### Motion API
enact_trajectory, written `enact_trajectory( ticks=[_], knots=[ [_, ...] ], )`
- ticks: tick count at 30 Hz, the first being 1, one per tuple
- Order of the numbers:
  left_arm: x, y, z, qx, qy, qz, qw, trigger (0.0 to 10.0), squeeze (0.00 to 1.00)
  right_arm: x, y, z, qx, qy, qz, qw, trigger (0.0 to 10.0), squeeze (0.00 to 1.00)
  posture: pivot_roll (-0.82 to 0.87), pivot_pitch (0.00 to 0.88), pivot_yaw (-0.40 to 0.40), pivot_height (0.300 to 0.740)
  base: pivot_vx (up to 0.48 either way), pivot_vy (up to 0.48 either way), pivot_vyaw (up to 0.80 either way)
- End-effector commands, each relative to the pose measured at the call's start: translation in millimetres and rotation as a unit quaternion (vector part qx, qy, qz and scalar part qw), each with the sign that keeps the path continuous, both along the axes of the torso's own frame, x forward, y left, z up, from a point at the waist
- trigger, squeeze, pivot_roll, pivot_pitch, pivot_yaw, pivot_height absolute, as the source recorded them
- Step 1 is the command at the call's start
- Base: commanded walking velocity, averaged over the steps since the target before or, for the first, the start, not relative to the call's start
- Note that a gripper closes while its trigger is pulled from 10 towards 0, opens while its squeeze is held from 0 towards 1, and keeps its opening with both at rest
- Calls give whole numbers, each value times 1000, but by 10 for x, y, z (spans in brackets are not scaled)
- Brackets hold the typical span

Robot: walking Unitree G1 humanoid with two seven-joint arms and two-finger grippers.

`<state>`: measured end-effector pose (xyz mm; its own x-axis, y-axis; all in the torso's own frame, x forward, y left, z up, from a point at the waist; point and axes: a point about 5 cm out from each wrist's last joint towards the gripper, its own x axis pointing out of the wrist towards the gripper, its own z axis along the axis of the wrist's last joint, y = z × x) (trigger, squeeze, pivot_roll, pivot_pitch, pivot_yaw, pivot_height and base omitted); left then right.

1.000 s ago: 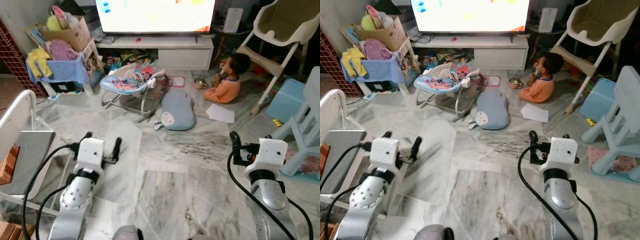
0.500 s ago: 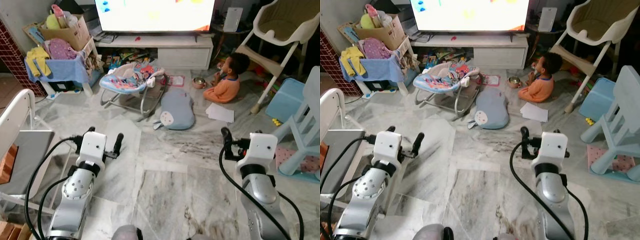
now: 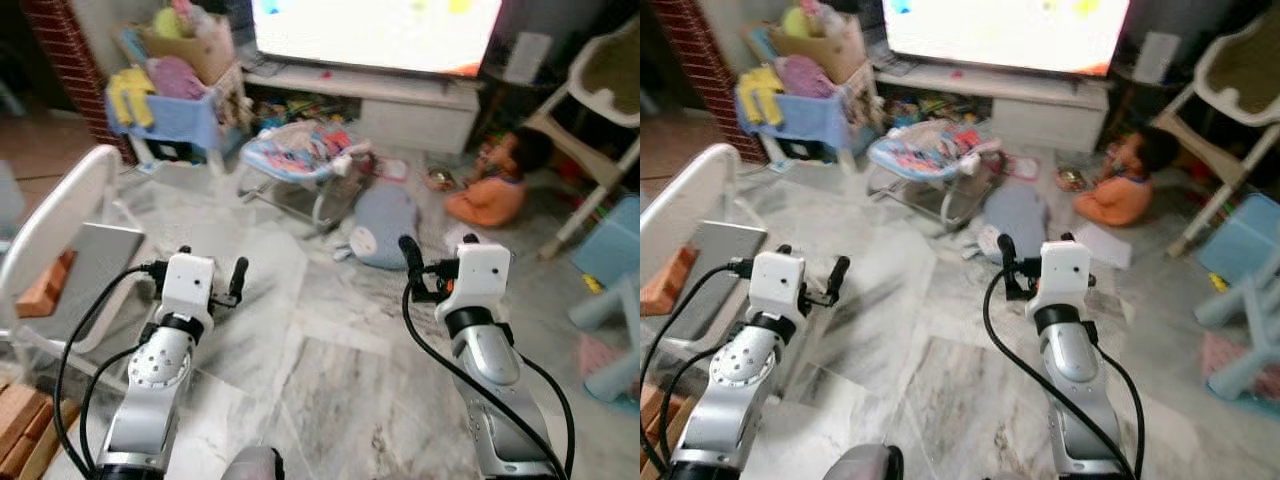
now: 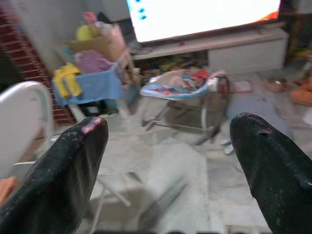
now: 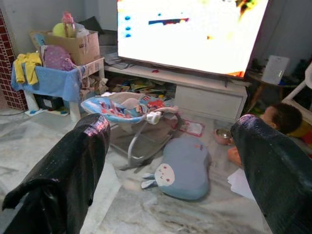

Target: Restocking fridge

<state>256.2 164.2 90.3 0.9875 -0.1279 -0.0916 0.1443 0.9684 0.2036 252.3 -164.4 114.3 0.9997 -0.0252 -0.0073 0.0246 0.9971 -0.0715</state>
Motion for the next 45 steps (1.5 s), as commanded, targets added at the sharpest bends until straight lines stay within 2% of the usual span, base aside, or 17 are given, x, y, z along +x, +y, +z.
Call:
enact_trajectory(
  ticks=[1, 9, 17, 21, 24, 27, 30, 31, 34, 35, 36, 37, 41, 42, 43, 44, 45],
  knots=[
    [10, -5, -2, 4, -2, 4, 1000, 10000, 0, 20, -22, -18, 4, 5, -10, 1000, 10000, 0, 36, 0, 10, 740, 0, 0, 800],
    [15, -96, -15, 0, 1, -2, 1000, 10000, 0, 43, -30, -26, 2, 7, -12, 1000, 10000, 0, 37, 0, 9, 740, 0, 0, 800],
    [-139, 92, -37, -2, 22, 64, 998, 10000, 0, -21, -70, -86, 40, 24, 3, 999, 10000, 0, 56, 0, 10, 740, 0, 0, 500],
    [-133, 71, -21, 4, 23, 58, 998, 10000, 0, 92, -45, -3, 24, 6, 22, 999, 10000, 0, 60, 0, 6, 740, 0, 0, 0],
    [-130, 47, 2, -4, 23, 44, 999, 10000, 0, 115, -111, 2, 3, 6, -2, 1000, 10000, 0, 62, 0, 7, 740, 0, 395, 0],
    [-148, -9, 47, 13, 9, 28, 999, 10000, 0, 99, -152, -42, 3, 19, -9, 1000, 10000, 0, 65, 0, 11, 740, 0, 480, 0],
    [-150, 42, 90, 39, -2, 53, 998, 10000, 0, 72, -175, -55, 8, 22, -16, 1000, 10000, 0, 63, 0, 16, 740, 0, 475, 0],
    [-144, 55, 87, 27, 4, 58, 998, 10000, 1000, 69, -183, -51, 2, 21, -19, 1000, 10000, 0, 63, 0, 17, 740, 0, 450, 0],
    [-132, 82, 90, 2, 13, 64, 998, 10000, 1000, 61, -190, -54, 6, 22, -28, 999, 10000, 0, 64, 0, 20, 740, 0, 447, 0],
    [-128, 88, 98, 3, 13, 64, 998, 10000, 1000, 62, -195, -60, 5, 23, -34, 999, 10000, 773, 67, 0, 21, 740, 0, 446, 0],
    [-128, 87, 98, 3, 14, 62, 998, 10000, 1000, 63, -190, -65, 2, 22, -31, 999, 10000, 1000, 68, 0, 22, 740, 0, 446, 0],
    [-127, 81, 95, 1, 16, 57, 998, 10000, 1000, 66, -163, -79, 20, 21, -18, 999, 10000, 1000, 69, 0, 23, 740, 0, 446, 0],
    [-140, 61, 100, -4, 24, 45, 999, 10000, 1000, 87, -165, -84, 8, 22, -27, 999, 10000, 1000, 74, 0, 23, 740, 0, 457, 0],
    [-144, 58, 102, 0, 22, 45, 999, 10000, 1000, 106, -165, -57, 6, 4, -31, 999, 10000, 455, 75, 0, 23, 740, 0, 465, 0],
    [-145, 58, 104, 3, 21, 45, 999, 10000, 1000, 119, -164, -36, 4, -9, -34, 999, 10000, 455, 75, 0, 23, 740, 0, 465, 0],
    [-143, 42, 101, -2, 22, 38, 999, 10000, 816, 136, -166, -33, -17, -1, -42, 999, 10000, 0, 78, 0, 21, 740, 0, 465, 0],
    [-143, 42, 101, -2, 22, 38, 999, 10000, 816, 136, -166, -33, -17, -1, -42, 999, 10000, 0, 78, 0, 21, 740, 0, 465, 0]
  ],
)
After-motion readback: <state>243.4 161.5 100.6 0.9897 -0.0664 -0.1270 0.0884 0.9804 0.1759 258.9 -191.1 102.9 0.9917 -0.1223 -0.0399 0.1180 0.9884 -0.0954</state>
